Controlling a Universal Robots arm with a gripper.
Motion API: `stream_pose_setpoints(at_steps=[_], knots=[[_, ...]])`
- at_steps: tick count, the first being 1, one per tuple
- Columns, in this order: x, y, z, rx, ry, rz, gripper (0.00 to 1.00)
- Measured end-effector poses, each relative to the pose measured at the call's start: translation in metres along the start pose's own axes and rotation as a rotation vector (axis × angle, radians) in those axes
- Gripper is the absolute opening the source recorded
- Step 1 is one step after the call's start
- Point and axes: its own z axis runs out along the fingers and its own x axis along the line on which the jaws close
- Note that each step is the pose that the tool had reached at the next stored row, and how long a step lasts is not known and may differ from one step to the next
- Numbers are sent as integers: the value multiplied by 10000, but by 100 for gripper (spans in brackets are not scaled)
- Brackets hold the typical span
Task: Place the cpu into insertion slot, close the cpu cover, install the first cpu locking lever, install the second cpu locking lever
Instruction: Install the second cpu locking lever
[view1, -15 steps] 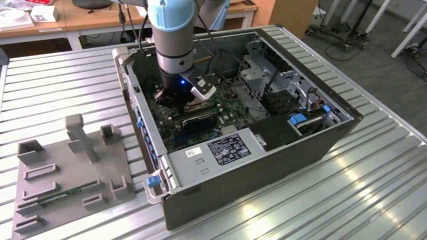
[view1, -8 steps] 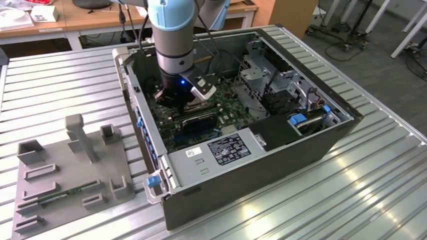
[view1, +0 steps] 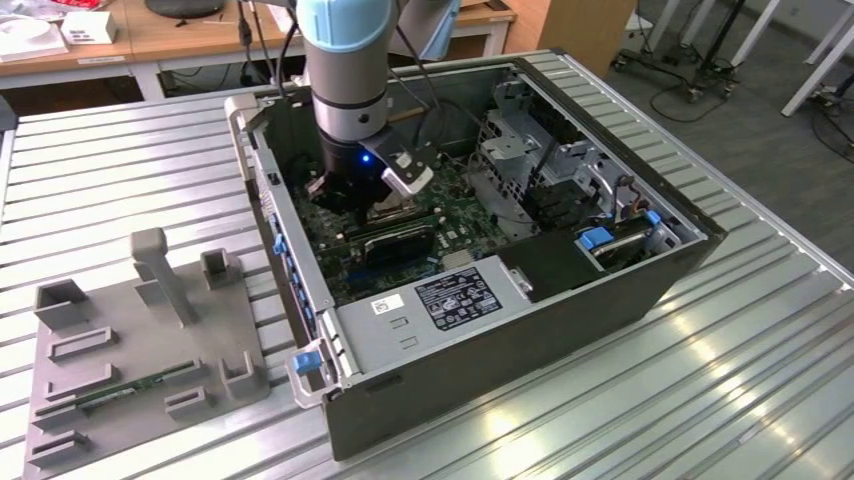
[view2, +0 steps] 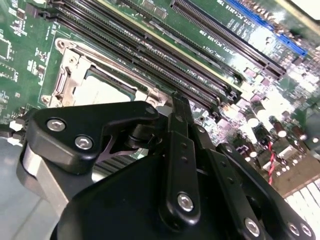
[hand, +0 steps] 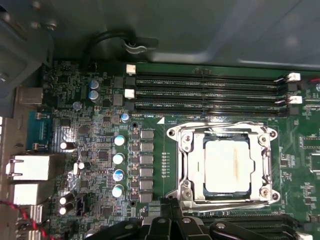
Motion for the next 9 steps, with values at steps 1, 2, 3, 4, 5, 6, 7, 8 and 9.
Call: stream_pose_setpoints(at_steps=[1,2,3,4,5,6,7,8,9], knots=[[-1,1,-13,3,10,1,11],[-2,2,-23,4,13,2,11],[-3,3,-27,2,13,1,11],[-4,4,-27,1,12,1,11],[-4,4,-27,0,12,1,11],[-4,4,-28,1,12,1,11],[-5,5,-28,1,9,0,11],[-5,6,-28,1,1,-1,11],[-5,7,-28,-1,-12,-2,11]])
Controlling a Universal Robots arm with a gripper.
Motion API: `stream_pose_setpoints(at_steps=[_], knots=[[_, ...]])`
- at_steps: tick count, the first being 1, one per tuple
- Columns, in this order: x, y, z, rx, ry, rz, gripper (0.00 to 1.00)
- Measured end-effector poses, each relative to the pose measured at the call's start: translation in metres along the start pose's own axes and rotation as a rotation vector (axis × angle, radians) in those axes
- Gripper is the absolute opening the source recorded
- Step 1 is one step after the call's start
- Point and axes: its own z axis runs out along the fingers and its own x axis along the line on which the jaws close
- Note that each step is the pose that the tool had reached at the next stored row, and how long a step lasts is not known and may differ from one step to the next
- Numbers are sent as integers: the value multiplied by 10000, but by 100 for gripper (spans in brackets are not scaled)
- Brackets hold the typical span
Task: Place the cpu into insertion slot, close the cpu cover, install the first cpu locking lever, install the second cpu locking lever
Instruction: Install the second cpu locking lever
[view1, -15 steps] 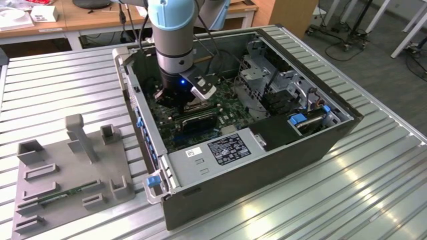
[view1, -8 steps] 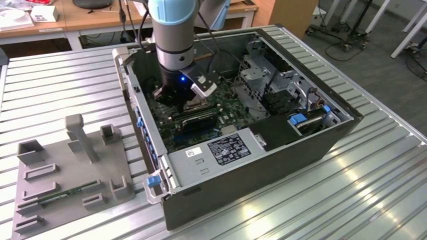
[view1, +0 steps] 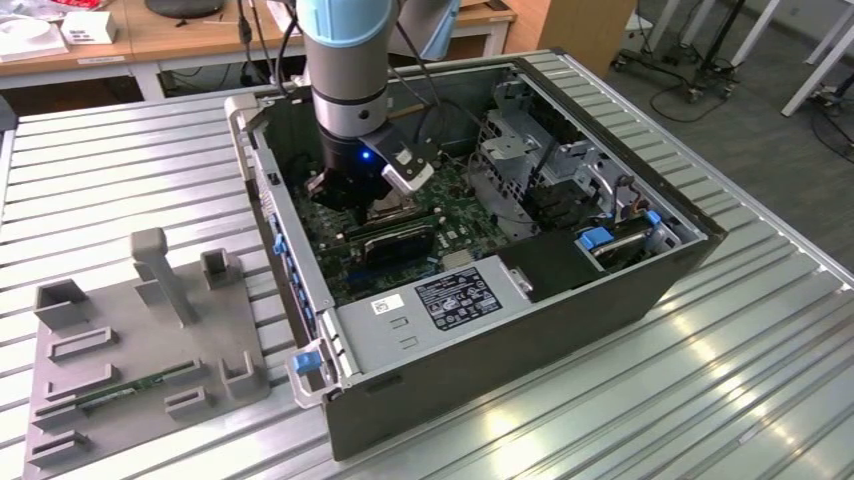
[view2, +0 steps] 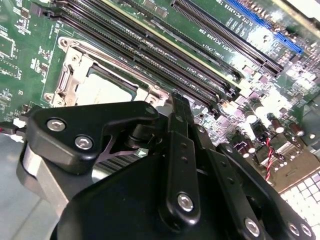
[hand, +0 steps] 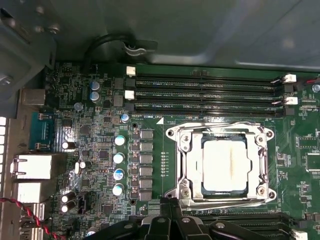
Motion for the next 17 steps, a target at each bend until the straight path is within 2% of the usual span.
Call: stream_pose_setpoints(at_steps=[6,17], knots=[[0,7,6,-56,-119,-6,11],[6,49,34,-48,-140,-8,11]])
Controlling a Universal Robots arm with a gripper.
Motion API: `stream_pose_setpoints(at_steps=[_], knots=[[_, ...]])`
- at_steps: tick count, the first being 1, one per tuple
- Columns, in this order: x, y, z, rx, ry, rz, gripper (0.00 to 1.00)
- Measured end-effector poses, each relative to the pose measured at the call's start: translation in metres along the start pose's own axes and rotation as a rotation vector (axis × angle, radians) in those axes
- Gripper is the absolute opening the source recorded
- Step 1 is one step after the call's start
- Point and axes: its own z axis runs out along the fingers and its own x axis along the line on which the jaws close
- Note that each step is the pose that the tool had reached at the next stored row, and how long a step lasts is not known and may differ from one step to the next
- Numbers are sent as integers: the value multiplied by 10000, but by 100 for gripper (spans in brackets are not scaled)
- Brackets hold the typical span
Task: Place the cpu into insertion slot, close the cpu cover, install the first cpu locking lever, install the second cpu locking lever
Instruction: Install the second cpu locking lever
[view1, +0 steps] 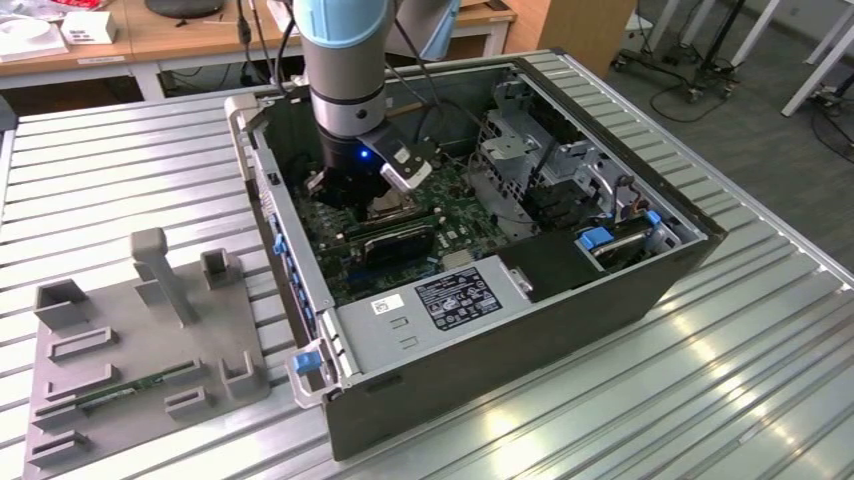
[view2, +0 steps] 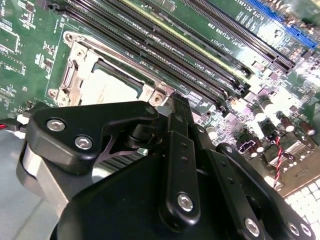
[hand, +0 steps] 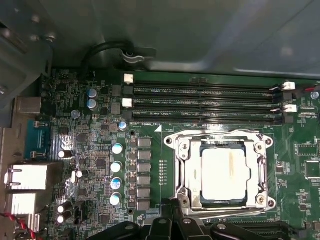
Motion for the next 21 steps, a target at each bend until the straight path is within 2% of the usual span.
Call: stream_pose_setpoints(at_steps=[14,17,19,21], knots=[[42,21,72,1,-176,-19,11],[50,21,84,5,-193,-21,11],[51,22,85,62,-194,-26,11],[52,22,86,223,-175,-42,11]])
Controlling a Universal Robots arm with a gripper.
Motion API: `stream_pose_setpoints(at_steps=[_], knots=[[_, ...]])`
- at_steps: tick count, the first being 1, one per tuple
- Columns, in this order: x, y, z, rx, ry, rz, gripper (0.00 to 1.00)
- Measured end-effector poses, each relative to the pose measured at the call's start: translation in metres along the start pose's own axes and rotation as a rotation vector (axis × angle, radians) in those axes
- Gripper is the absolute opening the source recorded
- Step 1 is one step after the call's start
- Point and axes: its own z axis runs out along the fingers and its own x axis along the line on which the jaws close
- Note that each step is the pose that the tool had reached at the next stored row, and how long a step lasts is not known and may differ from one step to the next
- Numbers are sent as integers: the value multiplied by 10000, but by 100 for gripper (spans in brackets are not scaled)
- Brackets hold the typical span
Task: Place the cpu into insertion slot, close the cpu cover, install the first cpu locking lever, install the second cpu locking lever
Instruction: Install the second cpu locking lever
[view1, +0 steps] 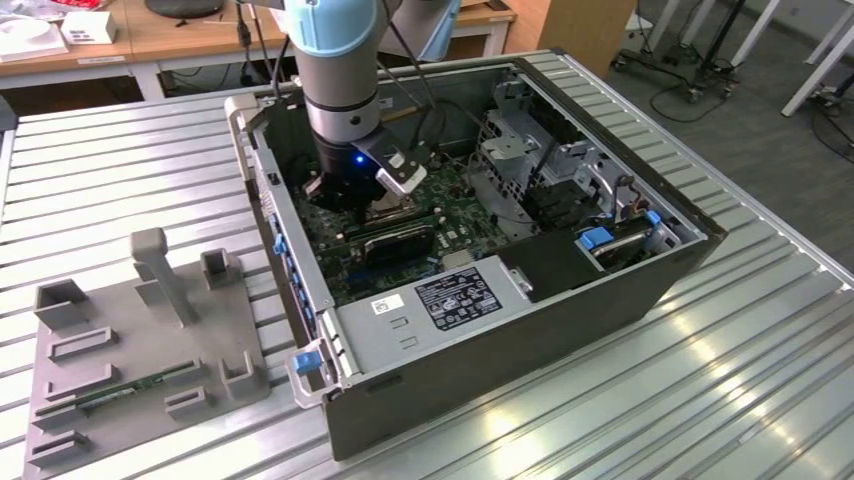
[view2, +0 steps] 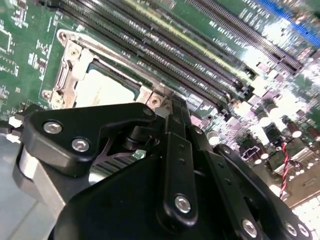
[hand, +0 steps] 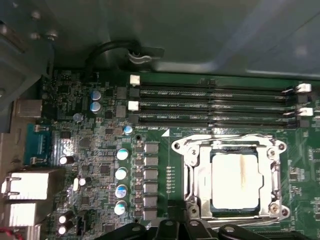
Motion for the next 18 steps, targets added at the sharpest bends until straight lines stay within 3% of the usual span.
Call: stream_pose_setpoints(at_steps=[3,10,18], knots=[[0,-5,-5,254,30,-29,11],[-3,4,-20,243,28,-28,11],[-29,22,-246,246,59,-25,11]])
